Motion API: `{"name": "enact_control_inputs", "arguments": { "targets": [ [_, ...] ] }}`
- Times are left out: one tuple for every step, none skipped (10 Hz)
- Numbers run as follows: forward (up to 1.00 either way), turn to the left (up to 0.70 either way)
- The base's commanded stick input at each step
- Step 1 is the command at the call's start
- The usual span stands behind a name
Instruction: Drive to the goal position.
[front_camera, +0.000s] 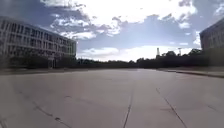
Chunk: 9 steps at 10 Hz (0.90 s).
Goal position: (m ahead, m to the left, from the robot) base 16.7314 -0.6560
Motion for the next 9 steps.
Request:
{"name": "enact_control_inputs", "arguments": {
  "targets": [
    [0.7,0.0],
    [0.7,0.0],
    [0.7,0.0],
    [0.7,0.0],
    [0.7,0.0],
    [0.7,0.0],
    [0.7,0.0],
    [0.7,0.0],
    [0.7,0.0]
  ]
}}
